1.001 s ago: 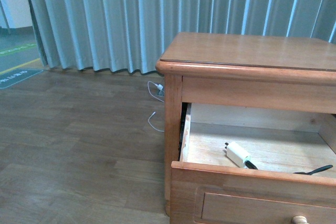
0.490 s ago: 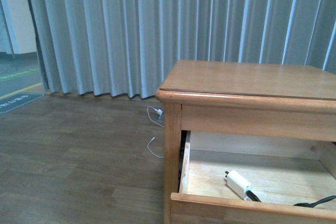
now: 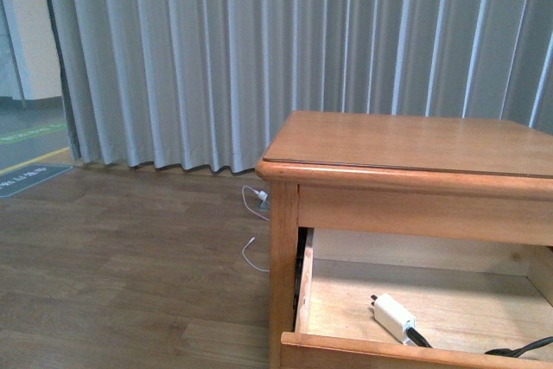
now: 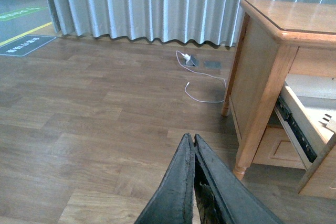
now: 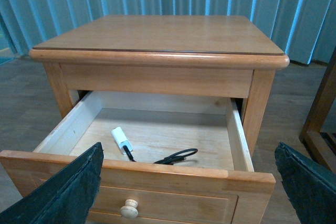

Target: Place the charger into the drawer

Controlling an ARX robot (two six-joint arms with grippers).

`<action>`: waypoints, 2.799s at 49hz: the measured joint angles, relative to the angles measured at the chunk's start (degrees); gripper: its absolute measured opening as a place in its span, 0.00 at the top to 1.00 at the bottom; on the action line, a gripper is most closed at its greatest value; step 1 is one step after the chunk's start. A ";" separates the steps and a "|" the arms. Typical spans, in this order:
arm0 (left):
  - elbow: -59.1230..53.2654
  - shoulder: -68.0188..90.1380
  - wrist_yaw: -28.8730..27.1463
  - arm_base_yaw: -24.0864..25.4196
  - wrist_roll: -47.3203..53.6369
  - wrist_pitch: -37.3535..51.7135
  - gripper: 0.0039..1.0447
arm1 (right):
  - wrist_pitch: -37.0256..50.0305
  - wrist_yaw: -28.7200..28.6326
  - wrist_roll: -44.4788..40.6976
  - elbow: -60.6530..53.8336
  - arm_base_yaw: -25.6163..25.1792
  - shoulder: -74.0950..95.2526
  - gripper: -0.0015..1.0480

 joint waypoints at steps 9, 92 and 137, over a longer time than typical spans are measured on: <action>-1.95 -2.25 0.00 0.00 0.02 0.11 0.96 | 0.00 0.00 0.00 0.00 0.00 0.00 0.08; -1.95 -2.29 0.00 0.00 0.13 0.11 0.05 | 13.88 6.51 7.23 23.08 9.88 80.61 0.08; -1.95 -2.29 0.00 0.02 0.13 0.11 0.05 | 24.90 15.58 8.13 43.23 6.16 104.26 0.08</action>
